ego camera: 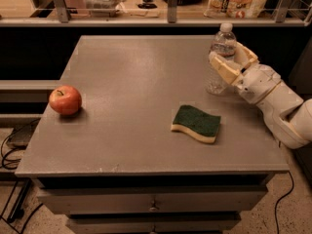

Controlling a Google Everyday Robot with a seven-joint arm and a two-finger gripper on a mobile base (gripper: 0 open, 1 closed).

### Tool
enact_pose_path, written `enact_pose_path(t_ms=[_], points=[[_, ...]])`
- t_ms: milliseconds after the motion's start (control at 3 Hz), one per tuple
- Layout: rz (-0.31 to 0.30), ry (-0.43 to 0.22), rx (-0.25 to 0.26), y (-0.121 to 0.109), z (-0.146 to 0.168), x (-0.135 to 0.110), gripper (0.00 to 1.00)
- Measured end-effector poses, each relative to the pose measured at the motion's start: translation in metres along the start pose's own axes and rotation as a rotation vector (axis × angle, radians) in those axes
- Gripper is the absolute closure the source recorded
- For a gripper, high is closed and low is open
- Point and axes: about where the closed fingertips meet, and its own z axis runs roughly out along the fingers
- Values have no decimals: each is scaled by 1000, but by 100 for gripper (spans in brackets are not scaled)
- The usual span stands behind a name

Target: Place water bottle upright

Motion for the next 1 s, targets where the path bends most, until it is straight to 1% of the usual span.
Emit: enact_pose_path(t_ms=[333,667,1000], points=[[-1,9,3,-1,-2,1,13],[-19,17,2,-5,-2,-4,0],[-36,21,0,-8,-1,-9,0]])
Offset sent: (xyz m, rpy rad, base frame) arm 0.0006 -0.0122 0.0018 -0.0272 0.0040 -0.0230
